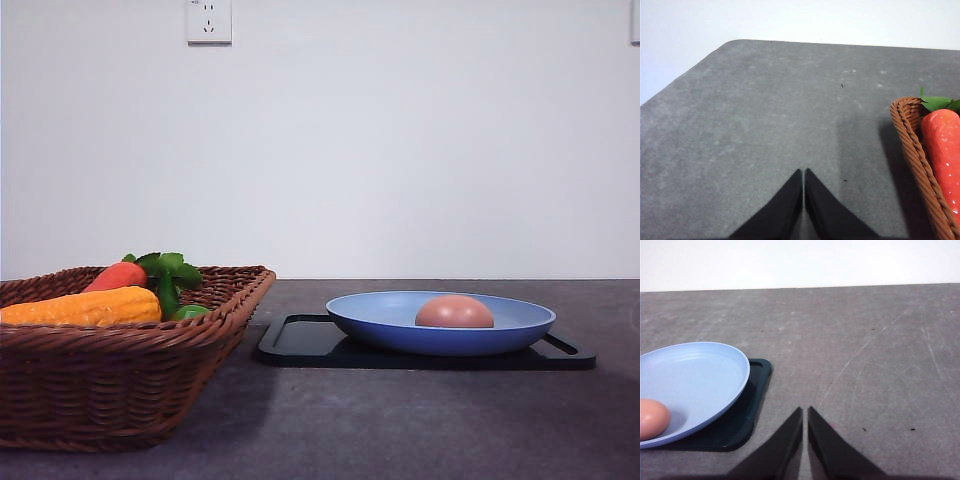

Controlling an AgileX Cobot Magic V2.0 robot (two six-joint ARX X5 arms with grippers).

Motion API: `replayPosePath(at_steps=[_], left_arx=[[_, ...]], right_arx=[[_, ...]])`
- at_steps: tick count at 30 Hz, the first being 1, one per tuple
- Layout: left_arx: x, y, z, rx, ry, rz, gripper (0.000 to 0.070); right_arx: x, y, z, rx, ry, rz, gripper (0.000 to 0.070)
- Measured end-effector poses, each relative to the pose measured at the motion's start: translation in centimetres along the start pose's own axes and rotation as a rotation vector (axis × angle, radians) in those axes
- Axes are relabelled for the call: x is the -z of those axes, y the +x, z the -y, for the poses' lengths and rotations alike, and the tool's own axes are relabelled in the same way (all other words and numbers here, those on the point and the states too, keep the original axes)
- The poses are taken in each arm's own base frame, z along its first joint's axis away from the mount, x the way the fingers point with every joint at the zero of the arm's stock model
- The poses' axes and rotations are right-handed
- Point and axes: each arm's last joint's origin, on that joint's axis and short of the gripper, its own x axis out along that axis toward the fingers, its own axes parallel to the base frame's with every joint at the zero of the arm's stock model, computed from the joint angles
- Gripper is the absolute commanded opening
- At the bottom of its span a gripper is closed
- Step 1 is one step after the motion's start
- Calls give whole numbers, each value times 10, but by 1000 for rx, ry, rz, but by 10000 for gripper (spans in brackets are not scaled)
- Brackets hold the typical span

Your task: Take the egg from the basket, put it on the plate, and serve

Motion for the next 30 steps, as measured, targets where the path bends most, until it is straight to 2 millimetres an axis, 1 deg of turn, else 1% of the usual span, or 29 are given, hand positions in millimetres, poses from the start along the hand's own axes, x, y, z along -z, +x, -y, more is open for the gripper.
replayPosePath(at_steps=[30], left_arx=[[0, 0, 0, 0, 0, 0, 0]], right_arx=[[0, 0, 0, 0, 0, 0, 0]])
